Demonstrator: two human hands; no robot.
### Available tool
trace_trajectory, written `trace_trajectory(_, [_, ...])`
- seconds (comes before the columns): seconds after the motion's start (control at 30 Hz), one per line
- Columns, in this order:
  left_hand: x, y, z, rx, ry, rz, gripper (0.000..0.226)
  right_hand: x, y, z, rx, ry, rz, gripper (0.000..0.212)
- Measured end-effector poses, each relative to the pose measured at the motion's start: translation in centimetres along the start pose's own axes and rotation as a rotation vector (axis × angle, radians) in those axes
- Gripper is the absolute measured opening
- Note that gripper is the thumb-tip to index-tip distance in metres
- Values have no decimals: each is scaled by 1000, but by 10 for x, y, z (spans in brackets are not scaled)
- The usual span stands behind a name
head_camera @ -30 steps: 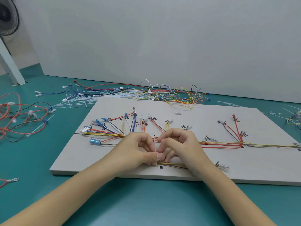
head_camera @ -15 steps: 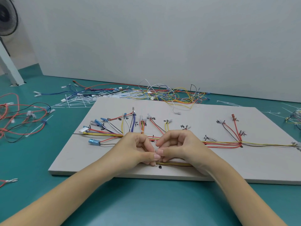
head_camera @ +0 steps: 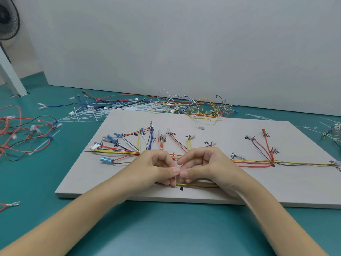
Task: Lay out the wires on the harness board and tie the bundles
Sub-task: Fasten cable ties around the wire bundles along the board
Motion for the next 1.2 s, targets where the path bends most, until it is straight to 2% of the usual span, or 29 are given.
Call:
trace_trajectory(0.23, [4, -3, 3, -43, -5, 2, 16, 3, 7, -1, 127, 4, -93, 17])
trace_trajectory(0.33, [9, -8, 4, -56, -37, -75, 15, 2, 11, -2, 182, 24, -118, 15])
trace_trajectory(0.53, [12, -15, 3, -71, -125, -182, 22, -1, 7, -2, 137, 43, -130, 14])
trace_trajectory(0.8, [8, -16, -1, -50, -131, -198, 22, -3, 2, -2, 79, 54, -73, 12])
trace_trajectory(1.2, [8, -17, 0, -66, -135, -234, 23, 1, 2, -2, 82, 40, -92, 20])
Point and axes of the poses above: each hand's wrist, its own z-axis away from the middle knuckle, its own y-axis out of the back of the hand, x = y × z, the point moved 9 cm from there along -z, towards the middle knuckle, and after that the axes turned 4 degrees about z, right-handed, at the moved point
